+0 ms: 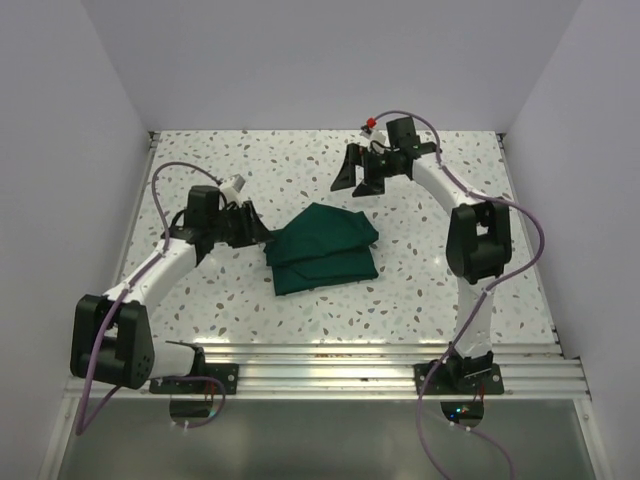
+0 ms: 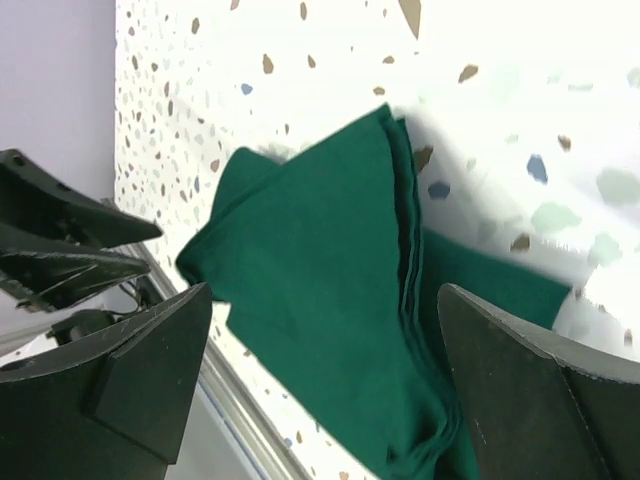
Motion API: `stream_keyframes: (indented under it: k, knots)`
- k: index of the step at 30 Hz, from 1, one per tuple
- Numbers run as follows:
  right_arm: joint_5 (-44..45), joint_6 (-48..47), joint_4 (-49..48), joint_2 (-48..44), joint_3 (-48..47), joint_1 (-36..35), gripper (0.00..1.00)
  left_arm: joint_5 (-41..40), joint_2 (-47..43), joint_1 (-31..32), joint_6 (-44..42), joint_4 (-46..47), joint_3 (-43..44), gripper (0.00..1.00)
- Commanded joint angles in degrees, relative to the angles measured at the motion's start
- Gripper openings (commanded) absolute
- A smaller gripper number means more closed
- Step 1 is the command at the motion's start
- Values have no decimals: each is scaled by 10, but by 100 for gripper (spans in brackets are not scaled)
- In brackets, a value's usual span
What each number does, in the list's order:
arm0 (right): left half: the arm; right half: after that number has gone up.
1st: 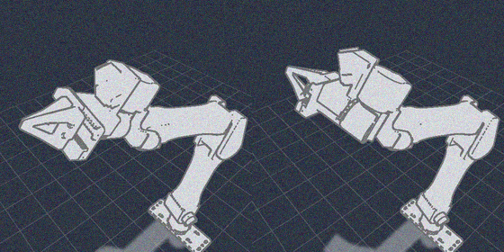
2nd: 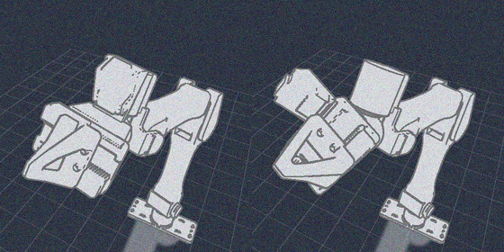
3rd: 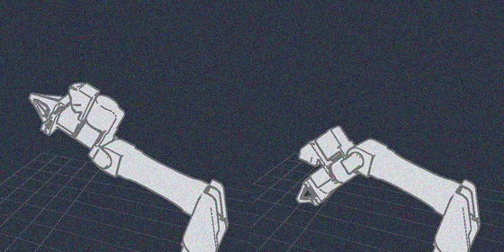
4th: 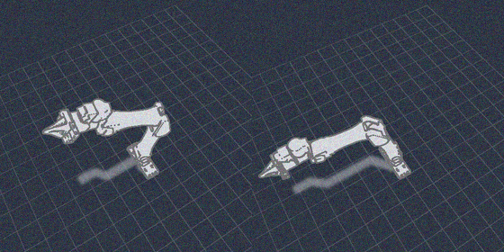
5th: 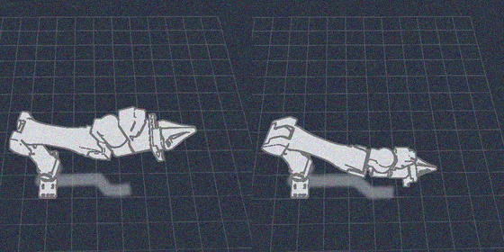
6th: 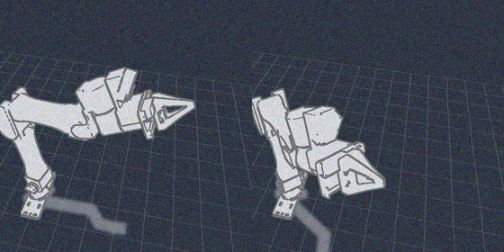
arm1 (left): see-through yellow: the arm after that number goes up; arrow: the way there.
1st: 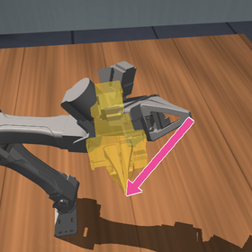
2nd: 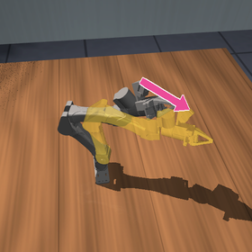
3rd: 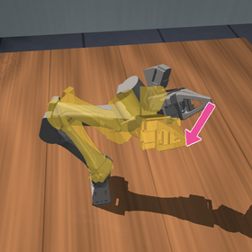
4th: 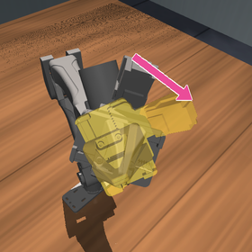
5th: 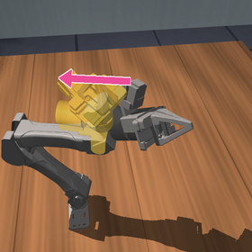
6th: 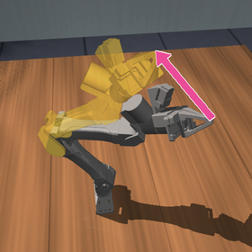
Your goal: Prepare the surgical pack
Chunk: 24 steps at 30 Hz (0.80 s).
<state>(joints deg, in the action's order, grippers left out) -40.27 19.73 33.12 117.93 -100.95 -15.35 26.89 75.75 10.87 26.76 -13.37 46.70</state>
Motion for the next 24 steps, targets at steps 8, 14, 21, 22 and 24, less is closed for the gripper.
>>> stream_keyframes:
  k: [8, 14, 21, 22, 24]
  knots:
    - [-44, -68, 38, 189, -208, -38, 99, 23, 9, -35, 3, 26, 2, 43]
    - [-64, -60, 34, 239, -235, -59, 96, 42, 25, -50, 2, 41, -8, 43]
    - [-82, -46, 20, 258, -235, -78, 89, 66, 52, -63, 4, 57, -6, 43]
    - [-88, -35, 16, 258, -235, -78, 86, 69, 55, -64, 5, 60, -6, 42]
    - [-92, -25, 5, 255, -235, -80, 82, 71, 60, -67, 6, 62, -4, 42]
